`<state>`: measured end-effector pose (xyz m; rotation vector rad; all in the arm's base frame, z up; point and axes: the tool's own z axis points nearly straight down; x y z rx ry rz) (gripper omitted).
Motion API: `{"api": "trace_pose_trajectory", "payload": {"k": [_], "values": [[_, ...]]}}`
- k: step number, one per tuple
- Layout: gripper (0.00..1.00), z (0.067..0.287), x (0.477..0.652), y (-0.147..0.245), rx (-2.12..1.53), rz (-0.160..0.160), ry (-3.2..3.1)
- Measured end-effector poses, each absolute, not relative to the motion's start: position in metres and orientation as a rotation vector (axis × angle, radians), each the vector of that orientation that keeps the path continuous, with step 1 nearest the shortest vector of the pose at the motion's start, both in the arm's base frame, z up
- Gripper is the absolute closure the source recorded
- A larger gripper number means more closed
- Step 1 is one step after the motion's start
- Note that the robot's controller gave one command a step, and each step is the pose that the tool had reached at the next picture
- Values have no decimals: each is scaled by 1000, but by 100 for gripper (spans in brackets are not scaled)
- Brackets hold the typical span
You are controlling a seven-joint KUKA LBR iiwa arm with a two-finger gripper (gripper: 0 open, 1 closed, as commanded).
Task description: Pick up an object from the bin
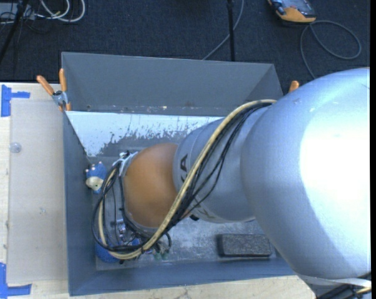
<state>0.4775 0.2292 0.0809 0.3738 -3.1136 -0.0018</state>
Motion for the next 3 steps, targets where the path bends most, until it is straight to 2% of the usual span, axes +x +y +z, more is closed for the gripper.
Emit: {"api": "trace_pose_trajectory", "payload": {"k": [1, 2, 3], "values": [[100, 88, 478, 229, 367, -2, -3115], [100, 82, 481, 223, 323, -1, -3117], [100, 100, 479, 229, 324, -1, -3117]]}}
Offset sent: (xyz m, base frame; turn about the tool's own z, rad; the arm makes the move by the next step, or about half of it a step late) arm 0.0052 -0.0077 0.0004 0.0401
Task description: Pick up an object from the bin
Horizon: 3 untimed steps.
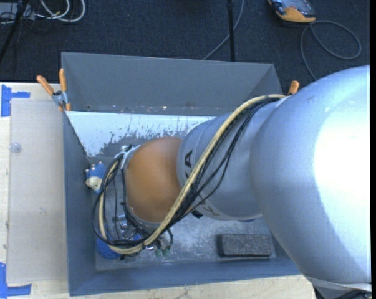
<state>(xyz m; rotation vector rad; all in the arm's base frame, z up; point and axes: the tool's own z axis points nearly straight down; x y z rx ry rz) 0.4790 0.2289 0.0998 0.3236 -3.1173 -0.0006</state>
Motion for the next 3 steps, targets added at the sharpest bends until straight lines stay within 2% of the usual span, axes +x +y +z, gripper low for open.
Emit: {"api": "trace_pose_trajectory", "payload": {"k": [1, 2, 3], "values": [[100, 150, 489, 232, 314, 1, -3115], [100, 183, 477, 243, 317, 0, -3117], [100, 236, 497, 233, 274, 0, -3120]]}}
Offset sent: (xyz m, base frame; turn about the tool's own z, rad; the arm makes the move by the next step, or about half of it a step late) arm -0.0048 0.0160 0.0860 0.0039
